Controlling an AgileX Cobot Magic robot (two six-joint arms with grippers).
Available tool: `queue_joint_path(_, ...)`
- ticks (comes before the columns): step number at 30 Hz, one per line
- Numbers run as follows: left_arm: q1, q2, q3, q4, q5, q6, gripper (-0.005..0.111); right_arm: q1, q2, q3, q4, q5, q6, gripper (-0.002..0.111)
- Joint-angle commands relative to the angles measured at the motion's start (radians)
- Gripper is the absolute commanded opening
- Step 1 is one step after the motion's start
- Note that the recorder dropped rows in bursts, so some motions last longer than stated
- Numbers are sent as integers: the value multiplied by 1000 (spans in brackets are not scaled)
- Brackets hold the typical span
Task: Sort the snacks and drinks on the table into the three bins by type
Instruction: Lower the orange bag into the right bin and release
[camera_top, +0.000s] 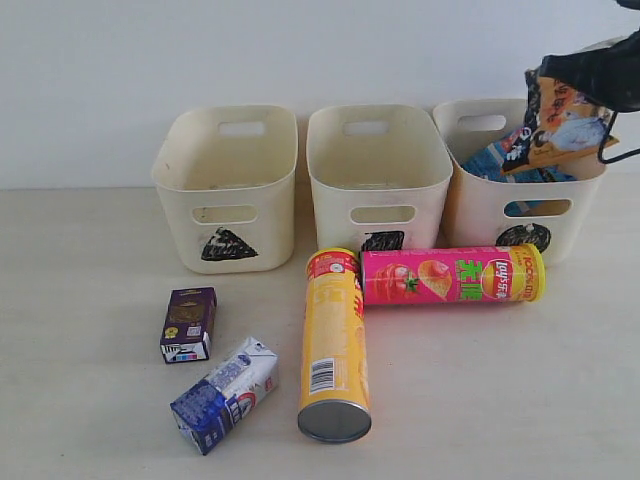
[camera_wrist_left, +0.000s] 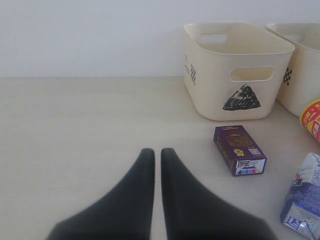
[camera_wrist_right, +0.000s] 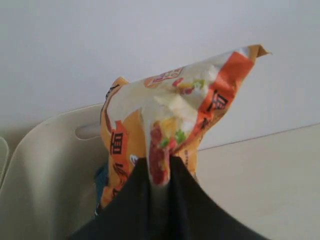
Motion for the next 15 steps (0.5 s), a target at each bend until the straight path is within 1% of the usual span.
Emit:
queue_joint_path(1, -4, -2, 4, -5, -18, 0, 4, -1, 67, -68, -5, 62, -2, 0)
queue_joint_path(7, -4, -2, 4, -5, -18, 0, 4, -1, 138, -111, -5, 78, -6, 1)
queue_joint_path(9, -4, -2, 4, -5, -18, 0, 4, -1, 155, -123, -2, 88, -6, 8)
queue_joint_path(10, -4, -2, 4, -5, -18, 0, 4, -1, 161, -131, -2, 96, -6, 14)
queue_joint_path(11, -4, -2, 4, -5, -18, 0, 4, -1, 166, -139, -2, 107, -6, 23)
queue_joint_path(15, -4, -2, 4, -5, -18, 0, 4, -1, 166, -154, -2, 120, -6, 69)
